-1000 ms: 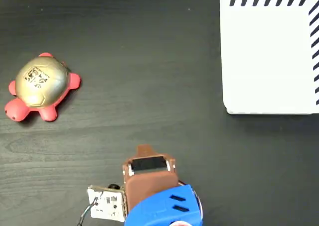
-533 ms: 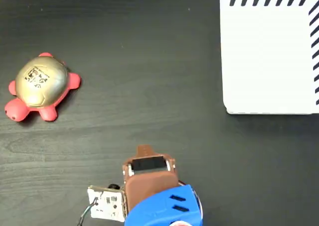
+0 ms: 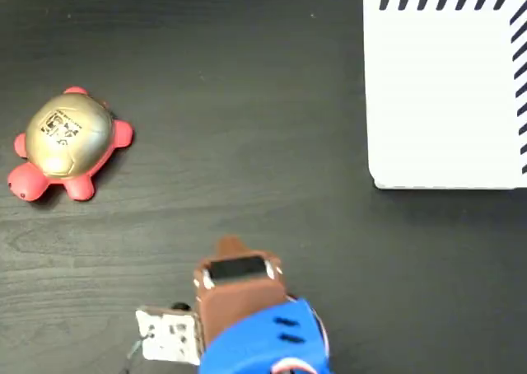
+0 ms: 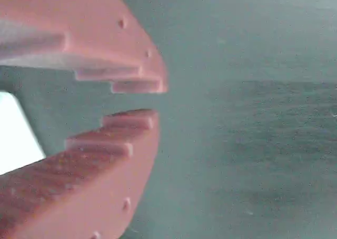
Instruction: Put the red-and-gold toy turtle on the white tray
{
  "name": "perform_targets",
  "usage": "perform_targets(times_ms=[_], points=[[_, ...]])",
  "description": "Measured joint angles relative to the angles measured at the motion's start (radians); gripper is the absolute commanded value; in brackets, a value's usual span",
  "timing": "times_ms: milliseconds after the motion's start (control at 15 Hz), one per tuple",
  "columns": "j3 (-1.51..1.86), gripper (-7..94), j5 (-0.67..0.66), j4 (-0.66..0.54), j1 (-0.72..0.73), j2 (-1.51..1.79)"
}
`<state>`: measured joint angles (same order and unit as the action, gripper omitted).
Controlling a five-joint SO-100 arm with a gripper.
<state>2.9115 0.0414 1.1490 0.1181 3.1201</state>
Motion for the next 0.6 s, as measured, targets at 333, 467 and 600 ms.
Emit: perform_targets(times_ms=[333, 467, 600], points=[[-0.397, 18, -0.149, -0.140, 0.115, -0.683], [-0.614, 16, -0.216, -0.114, 0.150, -0.951], [-0.848, 21, -0.235, -0.035, 0.175, -1.197]])
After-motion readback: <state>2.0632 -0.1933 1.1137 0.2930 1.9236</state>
